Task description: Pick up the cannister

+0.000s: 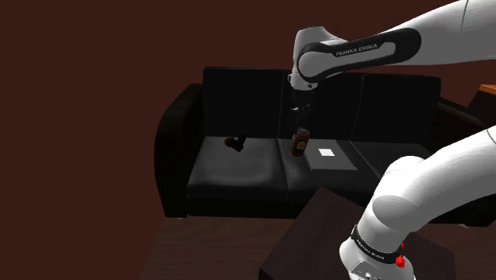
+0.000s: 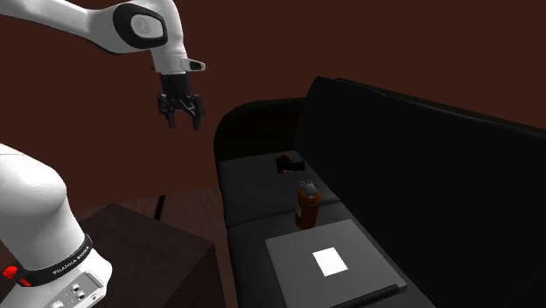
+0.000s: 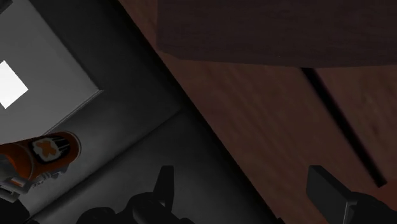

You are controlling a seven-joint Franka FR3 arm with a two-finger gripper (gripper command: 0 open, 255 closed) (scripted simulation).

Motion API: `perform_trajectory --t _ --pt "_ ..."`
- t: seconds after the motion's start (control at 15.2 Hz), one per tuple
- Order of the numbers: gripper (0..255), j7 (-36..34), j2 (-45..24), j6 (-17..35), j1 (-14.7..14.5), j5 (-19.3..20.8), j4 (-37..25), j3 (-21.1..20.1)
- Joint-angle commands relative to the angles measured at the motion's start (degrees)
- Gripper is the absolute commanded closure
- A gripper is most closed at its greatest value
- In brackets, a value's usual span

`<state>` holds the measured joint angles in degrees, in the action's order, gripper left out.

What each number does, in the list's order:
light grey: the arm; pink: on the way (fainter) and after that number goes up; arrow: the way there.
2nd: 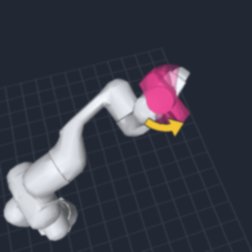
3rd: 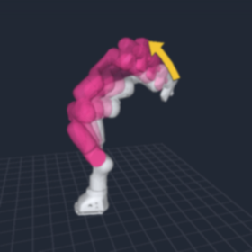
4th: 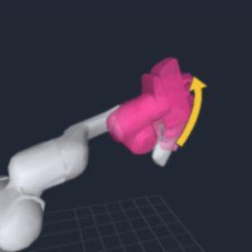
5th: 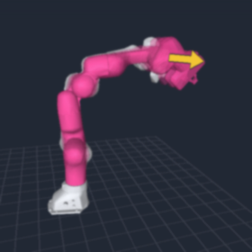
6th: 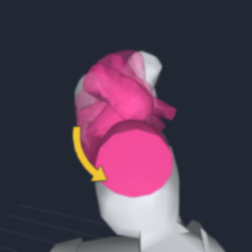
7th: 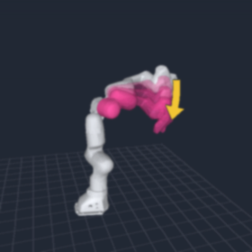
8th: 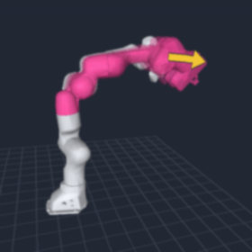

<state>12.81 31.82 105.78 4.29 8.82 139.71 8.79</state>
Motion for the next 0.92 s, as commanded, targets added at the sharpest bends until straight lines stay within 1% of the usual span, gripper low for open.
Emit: perform_trajectory --t 0.0,0.26,0.46,0.86 --pt "0 3.31 -3.53 1.62 0.41 1.00 -1.43 2.05" --pt "0 9.89 -10.91 4.96 1.19 2.32 -4.60 6.03" --pt "0 14.90 -16.99 7.23 1.70 2.51 -7.77 8.69" --pt "0 25.19 -30.27 10.77 3.07 0.70 -16.07 12.74"
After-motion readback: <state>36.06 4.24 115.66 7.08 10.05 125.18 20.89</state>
